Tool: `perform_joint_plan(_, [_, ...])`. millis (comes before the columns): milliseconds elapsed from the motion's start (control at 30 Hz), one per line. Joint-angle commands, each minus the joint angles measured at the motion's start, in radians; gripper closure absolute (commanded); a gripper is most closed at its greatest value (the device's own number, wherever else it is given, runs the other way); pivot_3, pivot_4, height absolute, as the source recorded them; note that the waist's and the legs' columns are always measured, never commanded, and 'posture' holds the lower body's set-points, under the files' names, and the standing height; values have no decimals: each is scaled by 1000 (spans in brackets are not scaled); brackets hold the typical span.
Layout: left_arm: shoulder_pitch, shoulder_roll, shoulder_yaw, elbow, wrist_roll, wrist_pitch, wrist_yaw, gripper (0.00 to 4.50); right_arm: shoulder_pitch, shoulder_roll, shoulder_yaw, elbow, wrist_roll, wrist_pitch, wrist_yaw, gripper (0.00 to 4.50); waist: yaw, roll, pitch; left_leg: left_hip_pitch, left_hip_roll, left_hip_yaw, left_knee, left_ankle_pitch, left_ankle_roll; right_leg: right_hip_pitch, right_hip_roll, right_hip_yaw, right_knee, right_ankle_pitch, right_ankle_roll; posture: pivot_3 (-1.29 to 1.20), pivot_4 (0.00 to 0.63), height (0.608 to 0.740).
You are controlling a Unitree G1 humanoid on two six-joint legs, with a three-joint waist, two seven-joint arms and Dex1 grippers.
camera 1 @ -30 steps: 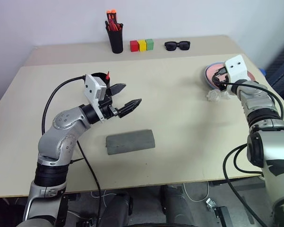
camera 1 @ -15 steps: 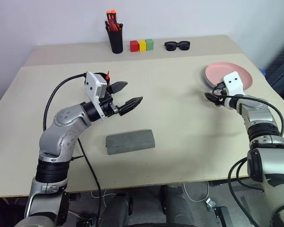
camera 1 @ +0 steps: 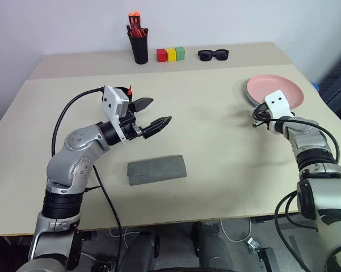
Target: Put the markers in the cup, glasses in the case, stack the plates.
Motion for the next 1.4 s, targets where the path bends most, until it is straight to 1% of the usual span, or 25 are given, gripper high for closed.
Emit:
perform_joint_plan(33, [-10,5,12,-28,-12,-3,2,0,-59,6,-91,-51,103,2,44,4468,-1,0,0,0,0,0,0,0,0,0,0,0,0,0,0,0,150,740])
perform_joint_plan(100, [-12,3,11,-26,-12,-5,2,0,-90,-6,-119,-44,115,-45,-1,4468,-1,0,0,0,0,0,0,0,0,0,0,0,0,0,0,0,150,740])
perform_joint_plan(233, [-16,0,13,-24,-19,-2,1,0,-151,-34,-159,34,108,-104,-129,4468,0,0,0,0,0,0,0,0,0,0,0,0,0,0,0,0,150,740])
perform_joint_plan(333, [-16,-1,13,-23,-21,0,0,0,-186,-53,-147,105,61,-135,-243,4468,5,0,0,0,0,0,0,-1,1,0,0,0,0,0,0,0,150,740])
perform_joint_plan(400, [-14,-3,15,-28,-30,11,4,0,-197,-51,-127,144,33,-144,-280,4468,5,0,0,0,0,0,0,-1,1,1,0,0,-1,0,0,0,150,740])
perform_joint_plan(500, [-9,-1,15,-40,-38,23,10,0,-210,-32,-112,172,16,-161,-263,3482,0,0,0,0,0,0,0,-1,1,0,0,0,-1,0,0,0,150,740])
perform_joint_plan(567, [-4,3,18,-47,-44,30,13,0,-213,-29,-90,183,-13,-182,-296,2511,-7,0,0,0,0,0,0,-1,1,0,0,0,-1,0,0,0,150,740])
perform_joint_plan(600, [-1,6,21,-52,-46,34,14,0,-212,-30,-81,187,-26,-189,-321,1882,-11,0,0,0,0,0,0,0,1,0,0,0,0,0,0,0,150,740])
perform_joint_plan(633, [2,8,25,-56,-48,39,16,0,-214,-29,-82,189,-27,-193,-329,1466,-16,0,0,0,0,0,0,0,0,0,0,0,0,0,0,0,150,740])
perform_joint_plan(767, [17,12,34,-73,-51,45,30,0,-221,-30,-94,180,-19,-221,-341,1466,-23,0,0,0,0,0,0,0,0,0,0,0,0,0,0,0,150,740])
perform_joint_plan(833, [30,16,37,-81,-49,40,35,0,-219,-18,-116,151,21,-262,-249,1466,-24,0,0,0,0,0,0,0,1,0,0,0,-1,0,0,0,150,740])
perform_joint_plan(867, [38,24,38,-86,-44,35,33,0,-214,-5,-138,130,62,-276,-171,1466,-25,0,0,0,0,0,0,-1,1,0,0,0,-1,0,0,0,150,740])
perform_joint_plan(900, [51,35,41,-93,-36,23,27,0,-204,14,-168,98,123,-267,-51,1466,-27,0,0,0,0,0,0,-1,1,0,0,0,-1,0,0,0,150,740])
perform_joint_plan(967, [80,61,58,-104,-31,2,13,0,-132,53,-201,-58,258,-246,217,1466,-35,0,0,1,0,0,-1,-1,2,0,1,1,-1,0,0,0,150,740])
perform_joint_plan(1000, [87,67,59,-107,-29,-4,12,0,-104,59,-208,-113,296,-234,296,1466,-35,0,0,1,1,0,-1,-1,2,0,1,1,0,0,0,0,150,740])
perform_joint_plan(1067, [122,100,83,-118,-39,-12,-12,0,-2,61,-178,-318,370,-109,438,1466,-29,0,0,1,1,-1,-1,-1,2,0,1,0,0,0,0,0,150,740])
perform_joint_plan(1133, [160,132,105,-130,-54,-15,-42,0,96,52,-150,-518,436,30,524,1466,-20,0,0,0,1,-2,-1,-1,2,0,1,0,0,0,0,0,150,740])
perform_joint_plan(1167, [169,138,108,-134,-59,-15,-46,0,126,46,-146,-577,454,69,541,1466,-16,1,0,0,1,-2,0,-1,2,0,1,0,1,0,0,0,150,740])
perform_joint_plan(1267, [235,188,149,-151,-78,-18,-98,0,286,18,-108,-890,520,179,593,1466,-9,1,0,0,0,-2,0,-1,2,0,0,0,1,0,0,0,150,740])
perform_joint_plan(1367, [297,222,168,-167,-66,-47,-136,0,372,-21,-88,-1076,590,298,634,1466,-1,1,0,0,0,-2,0,-2,3,-1,0,0,2,0,0,0,150,740])
perform_joint_plan(1400, [329,239,191,-164,-65,-62,-159,0,399,-34,-87,-1146,640,366,642,1466,0,1,0,0,1,-1,0,-2,3,-1,0,1,2,0,0,0,150,740])
